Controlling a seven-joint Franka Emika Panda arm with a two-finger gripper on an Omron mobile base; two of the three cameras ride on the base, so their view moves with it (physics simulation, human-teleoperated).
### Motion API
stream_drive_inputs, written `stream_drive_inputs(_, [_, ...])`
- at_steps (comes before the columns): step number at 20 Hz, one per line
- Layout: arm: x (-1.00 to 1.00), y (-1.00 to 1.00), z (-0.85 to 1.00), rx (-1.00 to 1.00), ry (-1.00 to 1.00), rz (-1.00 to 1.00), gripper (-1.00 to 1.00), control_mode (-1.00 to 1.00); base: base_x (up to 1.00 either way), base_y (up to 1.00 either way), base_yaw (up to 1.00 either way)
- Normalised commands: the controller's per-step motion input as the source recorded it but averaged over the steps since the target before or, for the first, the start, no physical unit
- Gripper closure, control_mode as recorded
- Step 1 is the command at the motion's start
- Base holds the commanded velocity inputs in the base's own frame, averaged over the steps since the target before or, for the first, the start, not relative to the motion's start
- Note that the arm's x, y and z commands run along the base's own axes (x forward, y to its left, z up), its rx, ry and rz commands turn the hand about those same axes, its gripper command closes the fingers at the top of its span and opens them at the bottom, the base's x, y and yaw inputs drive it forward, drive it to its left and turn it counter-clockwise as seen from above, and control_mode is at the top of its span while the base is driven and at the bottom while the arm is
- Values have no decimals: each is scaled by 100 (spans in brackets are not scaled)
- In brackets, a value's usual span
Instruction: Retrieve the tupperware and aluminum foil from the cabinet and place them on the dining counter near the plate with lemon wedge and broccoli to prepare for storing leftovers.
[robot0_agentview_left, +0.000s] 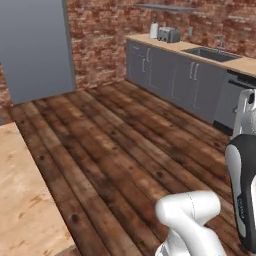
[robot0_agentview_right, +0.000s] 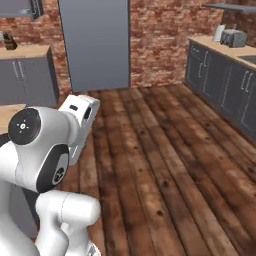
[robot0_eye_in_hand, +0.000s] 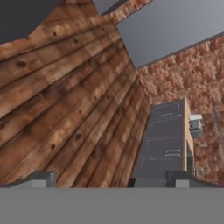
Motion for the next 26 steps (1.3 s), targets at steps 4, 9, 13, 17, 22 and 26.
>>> stream_drive_inputs(4, [0, 0, 0, 0, 0, 0, -100, 100, 100, -43, 31])
stream_drive_inputs(9, [0, 0, 0, 0, 0, 0, -100, 100, 100, -10, 46])
stream_drive_inputs(13, [0, 0, 0, 0, 0, 0, -100, 100, 100, -1, 48])
stream_drive_inputs(17, [0, 0, 0, 0, 0, 0, -100, 100, 100, -4, 44])
stream_drive_inputs(22, [0, 0, 0, 0, 0, 0, -100, 100, 100, -27, 31])
stream_drive_inputs(26, [0, 0, 0, 0, 0, 0, -100, 100, 100, -38, 23])
